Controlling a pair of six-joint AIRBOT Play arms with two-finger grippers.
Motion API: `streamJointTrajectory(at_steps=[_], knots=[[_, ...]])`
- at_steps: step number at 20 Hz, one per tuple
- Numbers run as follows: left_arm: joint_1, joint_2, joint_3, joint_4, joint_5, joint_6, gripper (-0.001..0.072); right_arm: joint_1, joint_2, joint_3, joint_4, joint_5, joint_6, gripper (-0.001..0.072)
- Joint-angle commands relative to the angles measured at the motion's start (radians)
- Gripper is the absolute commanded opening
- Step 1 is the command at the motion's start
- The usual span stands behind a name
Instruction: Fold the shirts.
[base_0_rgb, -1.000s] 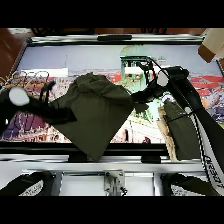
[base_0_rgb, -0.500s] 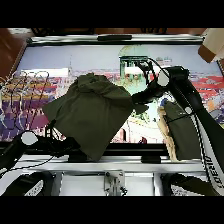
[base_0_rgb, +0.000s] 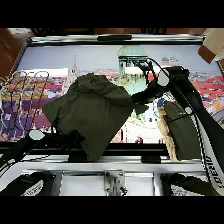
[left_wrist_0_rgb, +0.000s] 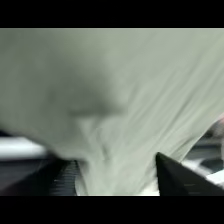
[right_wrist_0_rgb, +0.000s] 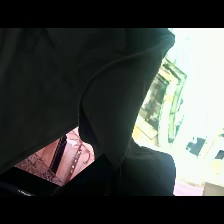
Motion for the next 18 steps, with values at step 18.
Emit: streamJointTrajectory(at_steps=[18], knots=[[0.140,0.480,1.434,0.564,-0.162,-0.051,0.0029,0.001,0.698,0.527,-0.279,-0.410,0.004,0.0065]])
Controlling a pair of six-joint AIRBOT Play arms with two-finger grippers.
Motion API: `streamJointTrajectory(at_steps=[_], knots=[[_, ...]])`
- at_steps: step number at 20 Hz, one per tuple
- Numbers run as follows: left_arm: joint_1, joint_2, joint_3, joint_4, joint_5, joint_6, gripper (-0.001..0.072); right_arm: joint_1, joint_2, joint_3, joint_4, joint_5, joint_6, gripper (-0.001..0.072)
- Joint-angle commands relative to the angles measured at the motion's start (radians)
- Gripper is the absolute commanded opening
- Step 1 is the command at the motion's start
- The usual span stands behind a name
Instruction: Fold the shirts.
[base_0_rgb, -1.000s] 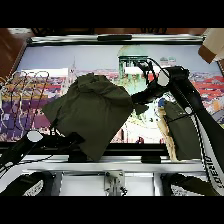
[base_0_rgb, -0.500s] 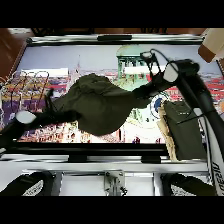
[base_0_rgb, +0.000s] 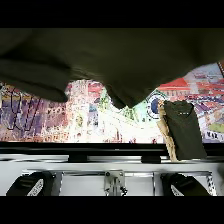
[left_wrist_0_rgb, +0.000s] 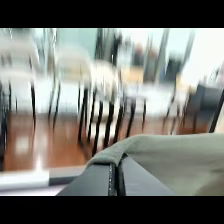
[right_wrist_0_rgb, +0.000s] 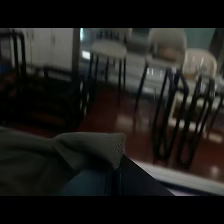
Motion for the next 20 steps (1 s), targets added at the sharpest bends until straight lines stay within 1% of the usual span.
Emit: streamJointTrajectory(at_steps=[1,4,6,8,10,13,14,15,16,17,18,20], knots=[[0.021,0.090,0.103,0.101,-0.175,-0.112,0.0030,0.001,0.154,0.032,0.051,-0.106,0.011,0.0066],[0.021,0.093,0.103,0.199,-0.347,-0.112,0.0030,0.001,0.175,0.031,0.018,-0.080,0.012,0.0065],[0.021,0.080,0.094,0.266,-0.416,-0.128,0.0030,0.001,0.146,0.031,0.018,-0.047,0.012,0.0065],[0.021,0.075,0.046,0.288,-0.423,-0.127,0.0030,0.001,0.091,0.031,0.016,0.035,0.006,0.0066],[0.021,0.074,-0.050,0.300,-0.423,-0.127,0.0031,0.001,0.006,0.031,-0.010,0.166,-0.013,0.0066],[0.021,0.072,-0.277,0.312,-0.415,-0.127,0.0032,0.001,-0.173,0.031,-0.077,0.353,-0.024,0.0066],[0.021,0.068,-0.367,0.312,-0.399,-0.128,0.0032,0.001,-0.248,0.030,-0.098,0.383,-0.024,0.0066],[0.021,0.058,-0.463,0.311,-0.363,-0.129,0.0032,0.000,-0.322,0.031,-0.102,0.386,-0.023,0.0066],[0.021,0.043,-0.549,0.311,-0.308,-0.152,0.0032,0.001,-0.407,0.031,-0.099,0.366,-0.019,0.0066],[0.021,0.018,-0.625,0.311,-0.230,-0.190,0.0032,0.001,-0.488,0.031,-0.092,0.327,-0.003,0.0066],[0.021,-0.023,-0.689,0.311,-0.129,-0.235,0.0032,0.001,-0.579,0.031,-0.089,0.262,0.037,0.0065],[0.021,-0.150,-0.751,0.311,0.072,-0.304,0.0032,0.001,-0.747,0.031,-0.069,0.089,0.134,0.0066]])
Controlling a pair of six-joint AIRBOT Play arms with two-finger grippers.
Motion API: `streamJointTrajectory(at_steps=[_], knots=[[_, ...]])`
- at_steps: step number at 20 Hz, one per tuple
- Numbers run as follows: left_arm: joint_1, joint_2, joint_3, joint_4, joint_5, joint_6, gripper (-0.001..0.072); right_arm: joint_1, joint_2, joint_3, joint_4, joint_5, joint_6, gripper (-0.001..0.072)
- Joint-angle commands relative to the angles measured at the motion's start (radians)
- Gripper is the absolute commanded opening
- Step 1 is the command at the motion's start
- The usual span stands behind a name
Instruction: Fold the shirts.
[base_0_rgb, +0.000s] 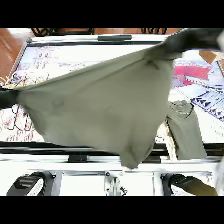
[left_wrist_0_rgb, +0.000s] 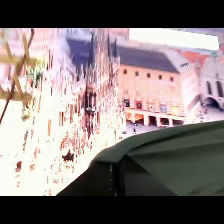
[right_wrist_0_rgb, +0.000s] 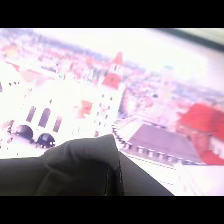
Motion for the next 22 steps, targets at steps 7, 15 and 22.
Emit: streamJointTrajectory(at_steps=[7,15,22], knots=[[0.108,-0.710,0.039,-0.134,0.414,-0.109,0.0032,0.000,-0.533,0.001,0.280,-0.419,0.169,0.0066],[0.196,-0.830,0.188,-0.304,-0.022,0.082,0.0720,-0.016,-0.491,0.002,0.383,-0.187,0.092,0.0514],[0.459,-0.731,0.130,-0.158,-0.599,0.193,0.0715,-0.185,-0.279,-0.060,0.447,0.428,-0.134,0.0509]])
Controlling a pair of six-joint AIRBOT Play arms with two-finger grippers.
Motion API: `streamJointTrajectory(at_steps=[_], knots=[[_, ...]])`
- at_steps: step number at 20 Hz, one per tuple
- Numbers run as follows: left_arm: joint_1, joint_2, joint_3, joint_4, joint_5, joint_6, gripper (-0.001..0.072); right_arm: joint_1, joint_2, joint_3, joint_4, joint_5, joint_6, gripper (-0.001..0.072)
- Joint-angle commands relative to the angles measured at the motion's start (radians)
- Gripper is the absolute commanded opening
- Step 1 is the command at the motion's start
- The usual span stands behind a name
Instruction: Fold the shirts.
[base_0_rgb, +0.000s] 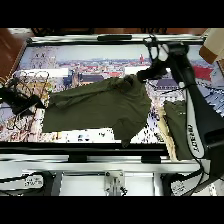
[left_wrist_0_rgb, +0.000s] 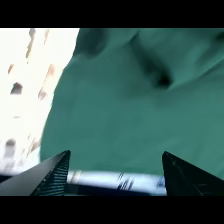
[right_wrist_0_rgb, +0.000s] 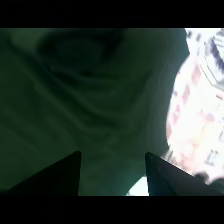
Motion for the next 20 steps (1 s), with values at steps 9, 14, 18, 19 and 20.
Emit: streamJointTrajectory(at_steps=[9,14,18,19,20], knots=[[0.208,0.108,-0.438,-0.127,0.213,0.249,0.0637,-0.184,0.177,-0.189,0.325,0.184,-0.141,0.0508],[0.168,0.062,-0.443,-0.172,0.326,0.249,0.0636,-0.184,0.177,-0.189,0.333,0.179,-0.145,0.0508],[0.106,-0.001,-0.450,-0.192,0.353,0.241,0.0249,-0.185,0.177,-0.195,0.325,0.187,-0.096,0.0509],[0.103,-0.002,-0.450,-0.192,0.364,0.222,0.0128,-0.185,0.182,-0.211,0.325,0.192,-0.096,0.0508],[0.105,0.001,-0.449,-0.191,0.370,0.202,0.0031,-0.185,0.188,-0.248,0.325,0.190,-0.087,0.0509]])
